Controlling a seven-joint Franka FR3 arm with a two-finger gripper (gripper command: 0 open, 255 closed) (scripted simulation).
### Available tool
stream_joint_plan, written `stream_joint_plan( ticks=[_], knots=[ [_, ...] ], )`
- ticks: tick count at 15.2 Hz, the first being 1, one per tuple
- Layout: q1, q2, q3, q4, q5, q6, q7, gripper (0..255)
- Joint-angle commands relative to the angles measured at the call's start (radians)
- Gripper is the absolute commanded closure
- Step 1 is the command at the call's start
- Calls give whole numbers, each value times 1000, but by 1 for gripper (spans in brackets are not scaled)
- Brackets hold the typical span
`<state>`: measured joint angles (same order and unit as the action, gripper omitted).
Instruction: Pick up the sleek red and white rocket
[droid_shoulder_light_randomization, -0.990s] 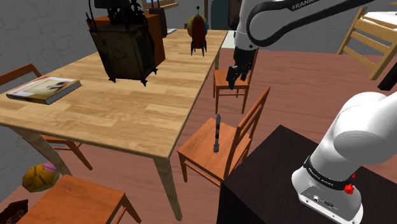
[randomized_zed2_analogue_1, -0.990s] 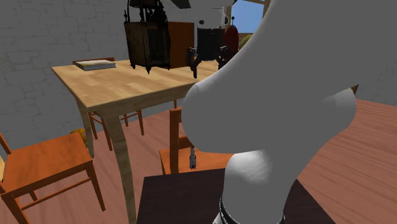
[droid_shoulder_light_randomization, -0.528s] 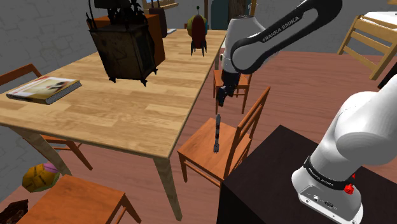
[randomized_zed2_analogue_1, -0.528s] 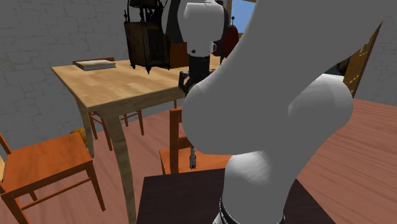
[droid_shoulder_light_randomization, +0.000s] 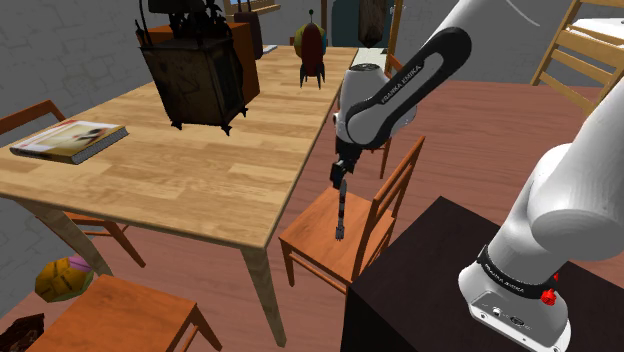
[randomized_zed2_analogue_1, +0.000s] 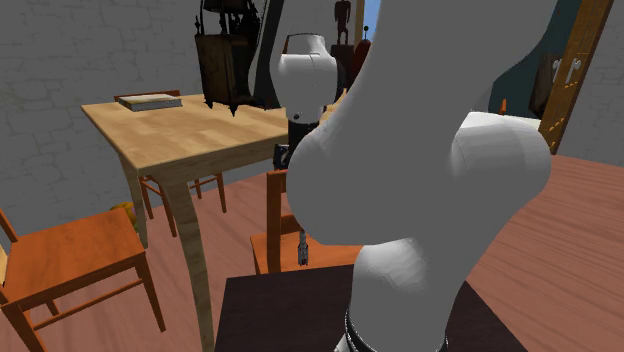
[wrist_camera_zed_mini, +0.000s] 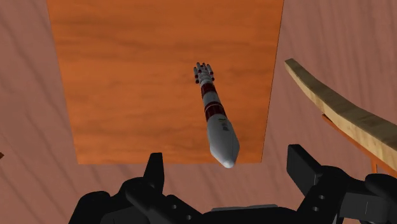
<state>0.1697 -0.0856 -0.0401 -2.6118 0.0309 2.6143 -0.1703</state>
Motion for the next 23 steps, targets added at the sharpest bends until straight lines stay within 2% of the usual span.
stream_joint_plan(
  ticks=[1,6,7,16,23],
  knots=[
    [3,27,2,-4,4,31,-1,0],
    [4,76,2,-10,12,87,-7,0],
    [4,76,2,-10,12,87,-7,255],
    [4,76,2,-10,12,87,-7,255],
    [2,-18,2,5,-2,-23,4,255]
  ],
)
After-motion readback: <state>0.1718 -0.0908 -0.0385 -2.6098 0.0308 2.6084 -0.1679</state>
